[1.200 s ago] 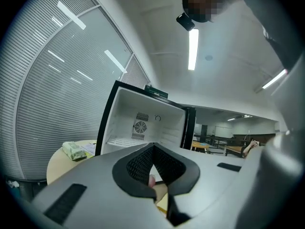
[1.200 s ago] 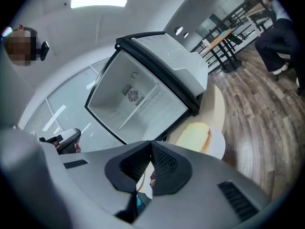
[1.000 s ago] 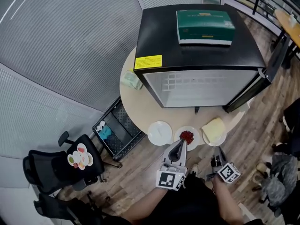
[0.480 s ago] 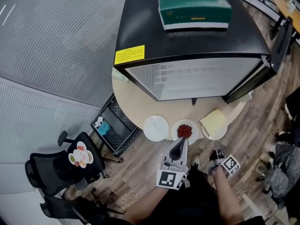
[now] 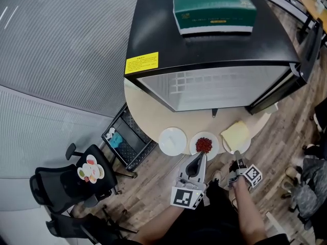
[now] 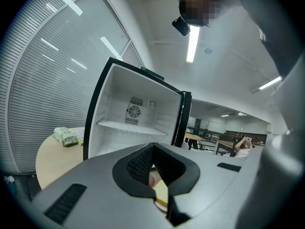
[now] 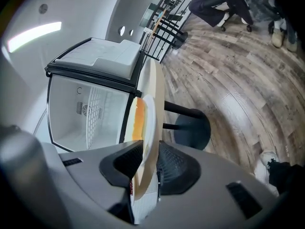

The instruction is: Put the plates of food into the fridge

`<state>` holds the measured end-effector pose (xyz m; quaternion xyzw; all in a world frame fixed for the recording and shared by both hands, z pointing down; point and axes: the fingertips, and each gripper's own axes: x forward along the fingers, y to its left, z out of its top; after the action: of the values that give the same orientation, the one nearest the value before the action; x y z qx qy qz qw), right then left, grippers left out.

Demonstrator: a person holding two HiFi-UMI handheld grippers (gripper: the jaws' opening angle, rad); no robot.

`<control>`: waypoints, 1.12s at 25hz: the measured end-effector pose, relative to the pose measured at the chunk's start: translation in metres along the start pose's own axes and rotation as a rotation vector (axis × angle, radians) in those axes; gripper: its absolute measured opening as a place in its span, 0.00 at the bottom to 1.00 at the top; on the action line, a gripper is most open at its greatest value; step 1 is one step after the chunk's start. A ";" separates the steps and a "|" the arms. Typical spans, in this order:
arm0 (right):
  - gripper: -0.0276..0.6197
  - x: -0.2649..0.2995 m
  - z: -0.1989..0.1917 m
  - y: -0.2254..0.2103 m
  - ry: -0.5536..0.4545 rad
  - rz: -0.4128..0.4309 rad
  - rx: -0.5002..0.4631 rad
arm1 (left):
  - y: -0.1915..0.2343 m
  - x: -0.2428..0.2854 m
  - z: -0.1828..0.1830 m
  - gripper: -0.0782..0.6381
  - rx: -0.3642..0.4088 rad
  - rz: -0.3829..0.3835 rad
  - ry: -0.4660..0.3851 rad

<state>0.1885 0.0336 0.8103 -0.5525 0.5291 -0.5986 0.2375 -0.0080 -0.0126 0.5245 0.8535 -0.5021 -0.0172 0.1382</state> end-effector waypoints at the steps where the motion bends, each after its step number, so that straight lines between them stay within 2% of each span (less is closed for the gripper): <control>1: 0.20 0.001 0.000 0.000 0.003 0.002 -0.004 | 0.001 0.000 -0.001 0.12 0.003 0.000 0.003; 4: 0.13 0.004 -0.001 0.003 0.001 0.009 0.003 | 0.005 0.001 -0.003 0.11 0.002 0.004 0.007; 12: 0.09 0.003 0.001 0.015 -0.021 0.049 0.041 | 0.007 0.004 -0.001 0.11 -0.001 0.002 0.000; 28: 0.07 -0.005 -0.002 0.044 -0.005 0.108 0.086 | 0.002 0.001 0.014 0.11 0.013 0.013 -0.031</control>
<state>0.1748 0.0243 0.7691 -0.5139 0.5313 -0.6058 0.2943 -0.0114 -0.0170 0.5120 0.8507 -0.5100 -0.0263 0.1247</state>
